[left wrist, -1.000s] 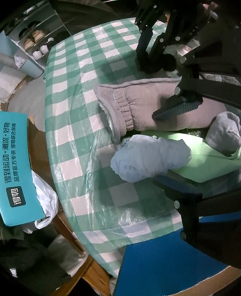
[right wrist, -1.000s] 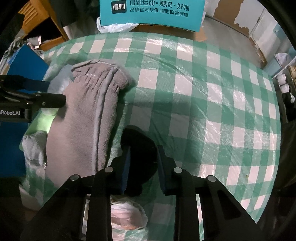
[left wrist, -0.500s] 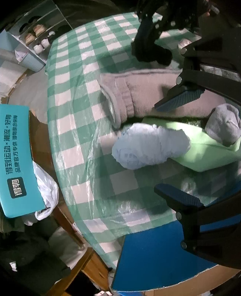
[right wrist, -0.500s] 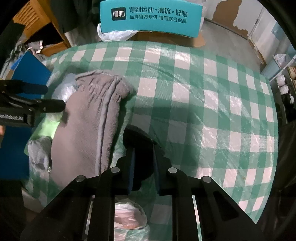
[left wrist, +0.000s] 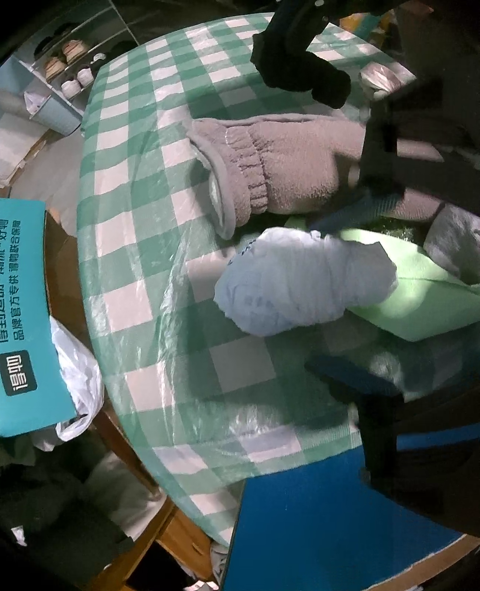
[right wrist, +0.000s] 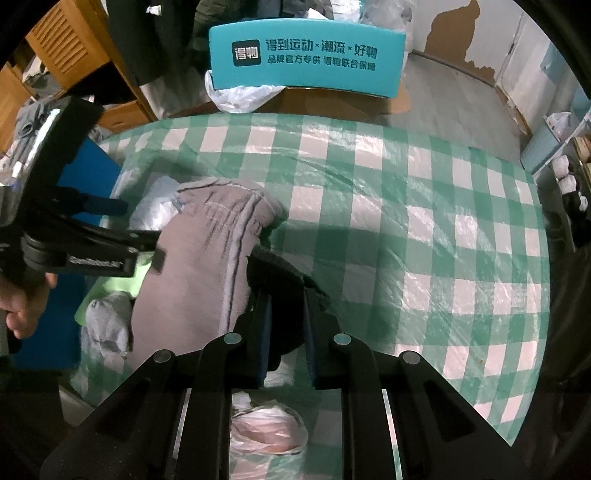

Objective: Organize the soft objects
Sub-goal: 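Close the left gripper on the white sock while the right gripper grasps the black sock, then lift the white sock with the left tool while the right carries the black sock toward the box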

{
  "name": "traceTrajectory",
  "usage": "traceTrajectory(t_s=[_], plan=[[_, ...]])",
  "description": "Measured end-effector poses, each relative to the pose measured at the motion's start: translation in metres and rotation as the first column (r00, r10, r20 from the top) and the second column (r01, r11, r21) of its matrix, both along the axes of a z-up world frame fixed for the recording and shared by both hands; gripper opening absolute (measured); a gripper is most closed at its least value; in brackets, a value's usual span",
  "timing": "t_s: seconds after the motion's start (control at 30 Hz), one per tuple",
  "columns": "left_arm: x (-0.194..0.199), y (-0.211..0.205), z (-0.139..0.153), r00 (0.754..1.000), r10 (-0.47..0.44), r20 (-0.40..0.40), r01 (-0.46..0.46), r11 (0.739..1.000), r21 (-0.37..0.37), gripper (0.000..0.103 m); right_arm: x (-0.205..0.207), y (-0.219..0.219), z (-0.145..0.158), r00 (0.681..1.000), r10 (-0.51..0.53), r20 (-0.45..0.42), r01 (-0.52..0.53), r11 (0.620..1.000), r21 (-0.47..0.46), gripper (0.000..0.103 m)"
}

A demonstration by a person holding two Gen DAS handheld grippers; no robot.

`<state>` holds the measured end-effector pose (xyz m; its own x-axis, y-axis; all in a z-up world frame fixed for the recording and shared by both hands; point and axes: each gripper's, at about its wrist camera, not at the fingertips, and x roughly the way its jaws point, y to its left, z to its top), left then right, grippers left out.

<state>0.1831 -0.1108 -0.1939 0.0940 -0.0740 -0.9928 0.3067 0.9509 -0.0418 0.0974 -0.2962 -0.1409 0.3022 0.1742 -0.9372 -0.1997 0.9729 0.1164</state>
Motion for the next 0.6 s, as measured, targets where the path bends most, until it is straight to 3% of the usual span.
traceTrajectory(t_s=[0.07, 0.17, 0.6], plan=[[0.0, -0.001, -0.001, 1.0, -0.005, -0.011, 0.005, 1.0, -0.009, 0.043, 0.0, 0.001, 0.002, 1.0, 0.003, 0.004, -0.003, 1.0, 0.0, 0.015], [-0.002, -0.002, 0.006, 1.0, -0.012, 0.02, 0.012, 1.0, -0.017, 0.041, -0.001, 0.002, 0.004, 1.0, 0.006, 0.01, -0.006, 1.0, 0.0, 0.015], [-0.02, -0.007, 0.05, 0.992, -0.051, 0.115, 0.052, 0.999, -0.01, 0.04, -0.004, 0.003, 0.026, 0.999, 0.012, 0.051, -0.012, 1.0, 0.003, 0.015]])
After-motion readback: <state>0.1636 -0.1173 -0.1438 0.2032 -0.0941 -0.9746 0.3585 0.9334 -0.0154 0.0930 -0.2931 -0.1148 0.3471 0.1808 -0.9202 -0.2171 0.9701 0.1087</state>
